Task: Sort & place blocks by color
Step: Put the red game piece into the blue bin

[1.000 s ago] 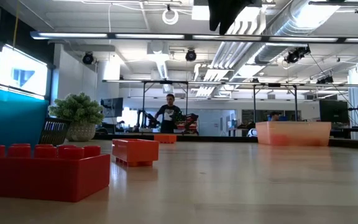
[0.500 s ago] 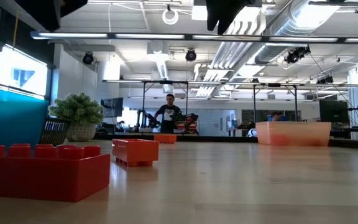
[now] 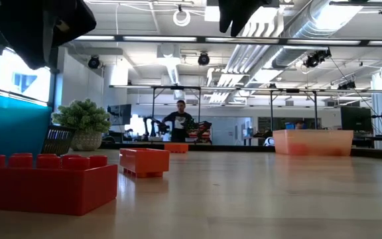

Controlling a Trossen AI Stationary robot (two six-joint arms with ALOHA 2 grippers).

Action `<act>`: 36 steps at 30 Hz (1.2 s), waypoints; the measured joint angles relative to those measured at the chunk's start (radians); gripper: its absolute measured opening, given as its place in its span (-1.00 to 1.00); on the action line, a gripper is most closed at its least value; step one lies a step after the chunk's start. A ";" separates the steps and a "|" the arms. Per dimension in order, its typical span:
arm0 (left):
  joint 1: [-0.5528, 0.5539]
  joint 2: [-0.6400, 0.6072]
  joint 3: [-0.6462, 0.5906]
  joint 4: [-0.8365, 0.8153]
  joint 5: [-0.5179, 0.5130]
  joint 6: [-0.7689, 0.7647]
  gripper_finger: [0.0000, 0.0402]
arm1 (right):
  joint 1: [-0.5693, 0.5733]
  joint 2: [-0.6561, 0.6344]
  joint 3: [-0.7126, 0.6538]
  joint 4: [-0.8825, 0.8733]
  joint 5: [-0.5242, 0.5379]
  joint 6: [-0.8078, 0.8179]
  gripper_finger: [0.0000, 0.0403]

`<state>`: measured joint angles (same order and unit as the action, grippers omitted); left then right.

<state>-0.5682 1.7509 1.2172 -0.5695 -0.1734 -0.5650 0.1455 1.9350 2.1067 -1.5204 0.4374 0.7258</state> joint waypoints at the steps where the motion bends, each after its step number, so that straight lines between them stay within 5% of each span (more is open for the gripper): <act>1: 0.000 0.005 0.000 0.004 -0.001 0.006 -0.02 | 0.000 0.000 0.000 0.002 0.000 0.000 -0.11; 15: 0.021 0.123 0.000 0.119 0.009 0.016 0.32 | 0.028 0.000 0.000 0.010 0.007 0.000 -0.11; 31: 0.029 0.244 0.002 0.150 -0.044 0.045 0.32 | 0.052 0.000 0.000 0.012 0.025 0.000 -0.11; 36: 0.021 0.246 0.001 0.167 -0.067 0.063 0.10 | 0.052 0.000 0.000 0.011 0.024 -0.002 -0.11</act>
<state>-0.5469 1.9968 1.2186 -0.4021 -0.2407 -0.5020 0.1974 1.9350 2.1063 -1.5097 0.4618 0.7236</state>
